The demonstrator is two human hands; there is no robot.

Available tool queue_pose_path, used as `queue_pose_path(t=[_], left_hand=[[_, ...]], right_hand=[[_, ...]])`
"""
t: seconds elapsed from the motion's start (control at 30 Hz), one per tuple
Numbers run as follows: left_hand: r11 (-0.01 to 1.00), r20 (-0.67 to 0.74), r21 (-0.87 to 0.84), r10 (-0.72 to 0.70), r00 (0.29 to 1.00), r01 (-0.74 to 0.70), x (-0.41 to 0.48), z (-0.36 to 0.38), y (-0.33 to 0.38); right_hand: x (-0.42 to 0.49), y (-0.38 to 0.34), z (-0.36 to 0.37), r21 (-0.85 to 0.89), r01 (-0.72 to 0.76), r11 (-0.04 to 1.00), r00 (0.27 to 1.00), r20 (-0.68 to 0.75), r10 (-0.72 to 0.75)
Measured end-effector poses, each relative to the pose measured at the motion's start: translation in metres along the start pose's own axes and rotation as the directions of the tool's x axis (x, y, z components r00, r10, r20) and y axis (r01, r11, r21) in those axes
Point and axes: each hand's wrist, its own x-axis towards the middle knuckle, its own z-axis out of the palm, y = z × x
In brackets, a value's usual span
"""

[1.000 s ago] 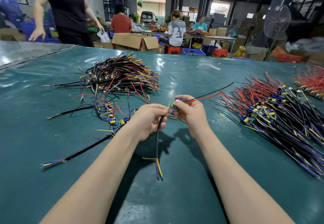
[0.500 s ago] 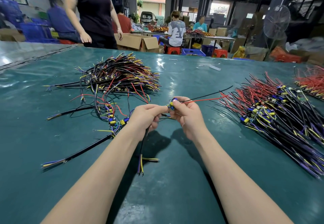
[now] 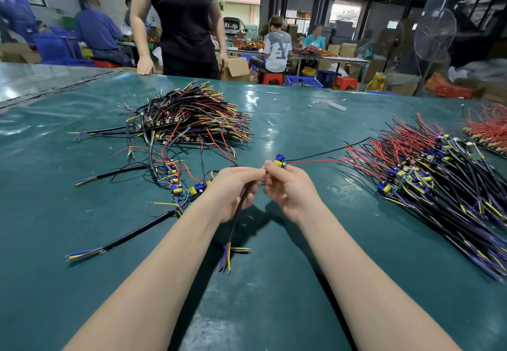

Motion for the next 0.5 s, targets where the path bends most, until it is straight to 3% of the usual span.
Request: queue_pose_path(t=[0.1, 0.2, 0.3, 0.4, 0.5], left_hand=[[0.970, 0.141, -0.161, -0.162, 0.977, 0.184, -0.002, -0.003, 0.004], [0.963, 0.163, -0.144, -0.205, 0.965, 0.229, -0.003, -0.005, 0.003], [0.985, 0.106, -0.003, -0.173, 0.979, 0.175, -0.004, -0.001, -0.002], [0.989, 0.052, 0.148, -0.025, 0.998, 0.017, 0.000, 0.003, -0.007], [0.996, 0.090, 0.081, 0.018, 0.996, -0.026, 0.001, 0.002, -0.007]], right_hand=[[0.001, -0.003, -0.003, -0.021, 0.040, 0.999, 0.999, 0.015, -0.040], [0.000, -0.003, -0.003, -0.037, 0.046, 0.998, 0.996, 0.074, -0.043], [-0.002, -0.003, -0.002, -0.127, 0.108, 0.986, 0.990, 0.101, -0.096], [-0.001, -0.004, -0.004, -0.122, 0.130, 0.984, 0.991, 0.043, -0.126], [0.001, -0.008, -0.007, -0.027, 0.091, 0.995, 0.996, 0.002, -0.091]])
